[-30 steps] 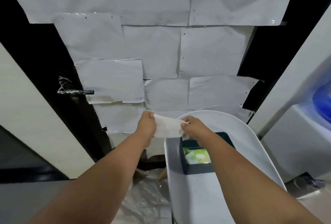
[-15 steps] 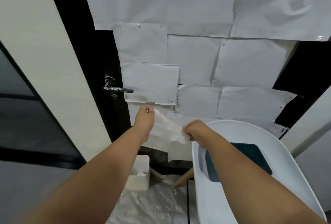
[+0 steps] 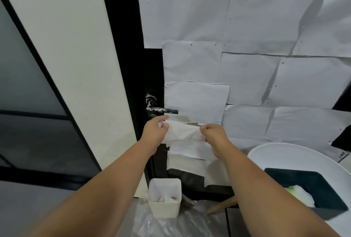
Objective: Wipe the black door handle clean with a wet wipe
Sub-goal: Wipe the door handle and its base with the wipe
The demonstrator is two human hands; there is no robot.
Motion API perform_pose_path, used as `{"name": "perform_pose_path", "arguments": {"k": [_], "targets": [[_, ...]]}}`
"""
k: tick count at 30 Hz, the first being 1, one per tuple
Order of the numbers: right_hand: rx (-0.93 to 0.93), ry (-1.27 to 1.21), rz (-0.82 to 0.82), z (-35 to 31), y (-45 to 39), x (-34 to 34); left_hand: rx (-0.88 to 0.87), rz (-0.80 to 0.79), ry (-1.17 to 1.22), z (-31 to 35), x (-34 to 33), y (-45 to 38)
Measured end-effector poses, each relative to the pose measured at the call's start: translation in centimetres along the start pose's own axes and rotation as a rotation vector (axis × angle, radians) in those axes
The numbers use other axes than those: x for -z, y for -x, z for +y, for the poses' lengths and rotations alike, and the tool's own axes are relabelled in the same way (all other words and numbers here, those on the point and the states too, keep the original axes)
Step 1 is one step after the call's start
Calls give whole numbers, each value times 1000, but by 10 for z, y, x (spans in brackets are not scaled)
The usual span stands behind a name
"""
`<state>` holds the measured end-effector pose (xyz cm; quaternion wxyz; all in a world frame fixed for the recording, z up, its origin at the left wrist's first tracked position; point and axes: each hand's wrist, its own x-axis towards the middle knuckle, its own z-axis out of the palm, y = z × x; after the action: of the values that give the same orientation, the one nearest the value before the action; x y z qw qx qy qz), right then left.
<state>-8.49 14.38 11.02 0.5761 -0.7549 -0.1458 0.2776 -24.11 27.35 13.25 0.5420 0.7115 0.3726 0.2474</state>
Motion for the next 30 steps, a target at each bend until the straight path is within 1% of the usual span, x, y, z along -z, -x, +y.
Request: {"name": "perform_pose_path", "arguments": {"k": [1, 5, 8, 11, 14, 16, 19, 22, 24, 26, 28, 30], "targets": [[16, -39, 8, -5, 1, -11, -9, 8, -20, -5, 12, -7], [37, -333, 1, -19, 2, -50, 4, 82, -42, -21, 46, -30], [56, -406, -10, -25, 1, -79, 38, 77, -21, -27, 63, -43], [14, -442, 0, -31, 2, -97, 102, 25, 118, -30, 69, -53], [-46, -530, -46, -42, 0, -102, 166, -8, 231, -27, 66, -59], [-60, -486, -68, -48, -2, -104, 182, -24, 299, -25, 61, -65], [-11, -263, -10, -50, -14, -111, 235, -29, 406, -14, 56, -72], [50, -173, 10, -59, -23, -115, 296, -36, 505, 0, 53, -74], [92, -109, -34, -68, -27, -116, 335, -62, 577, 12, 53, -75], [123, -53, -118, -78, -30, -117, 333, -99, 617, 24, 52, -77], [149, 37, -186, -82, -36, -116, 302, -116, 603, 30, 51, -80], [155, 63, -205, -82, -40, -116, 282, -138, 572, 30, 51, -84]]}}
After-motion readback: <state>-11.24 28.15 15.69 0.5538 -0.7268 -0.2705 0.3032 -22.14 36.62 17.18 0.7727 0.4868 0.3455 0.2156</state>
